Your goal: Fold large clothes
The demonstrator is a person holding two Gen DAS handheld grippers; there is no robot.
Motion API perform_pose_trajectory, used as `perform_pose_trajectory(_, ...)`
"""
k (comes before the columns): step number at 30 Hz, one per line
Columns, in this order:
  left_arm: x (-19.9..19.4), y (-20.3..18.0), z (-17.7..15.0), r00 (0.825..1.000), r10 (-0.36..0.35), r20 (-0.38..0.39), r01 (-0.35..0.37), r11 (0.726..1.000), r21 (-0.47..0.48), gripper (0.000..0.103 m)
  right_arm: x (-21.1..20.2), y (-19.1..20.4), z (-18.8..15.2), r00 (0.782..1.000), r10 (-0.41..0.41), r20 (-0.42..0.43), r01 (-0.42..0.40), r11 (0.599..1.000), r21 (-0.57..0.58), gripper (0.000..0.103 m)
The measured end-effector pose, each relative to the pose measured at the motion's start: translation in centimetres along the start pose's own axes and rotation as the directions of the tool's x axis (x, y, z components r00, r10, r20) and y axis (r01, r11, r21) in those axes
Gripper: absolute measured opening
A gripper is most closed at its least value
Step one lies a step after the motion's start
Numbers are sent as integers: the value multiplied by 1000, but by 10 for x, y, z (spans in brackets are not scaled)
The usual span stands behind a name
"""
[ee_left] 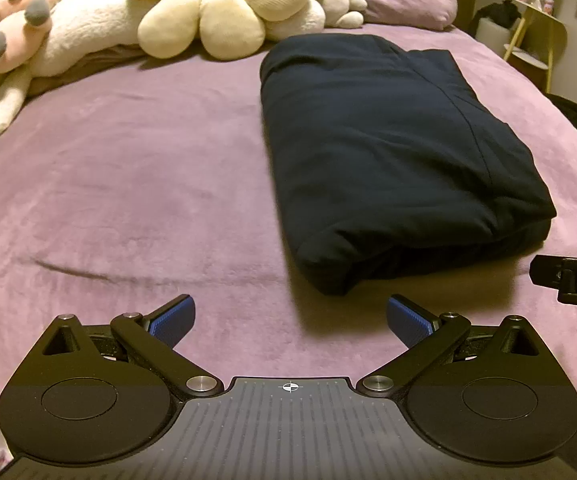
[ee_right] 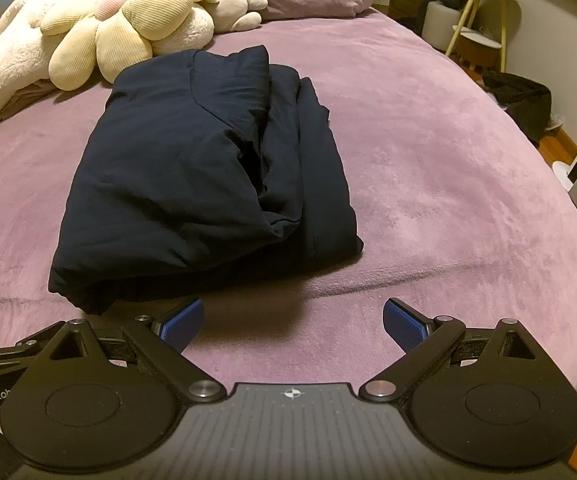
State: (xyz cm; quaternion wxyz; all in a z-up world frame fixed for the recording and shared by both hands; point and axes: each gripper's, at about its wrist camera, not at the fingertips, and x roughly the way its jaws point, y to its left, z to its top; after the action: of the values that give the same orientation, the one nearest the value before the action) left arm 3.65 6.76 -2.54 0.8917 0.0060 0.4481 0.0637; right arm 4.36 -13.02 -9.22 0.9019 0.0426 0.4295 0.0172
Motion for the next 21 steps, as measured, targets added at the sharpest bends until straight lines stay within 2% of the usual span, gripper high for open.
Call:
perform_pose_trajectory(6, 1, -2, -1, 1000, 13, 13, -13, 1000, 11, 103, 0, 0, 0, 1000, -3, -1, 3, 1000, 0, 97)
perform_pose_trajectory(21, 2, -2, -2, 1000, -14, 4, 14, 1000, 0, 103, 1, -1, -2, 1000, 3, 1, -3, 1000, -9, 97)
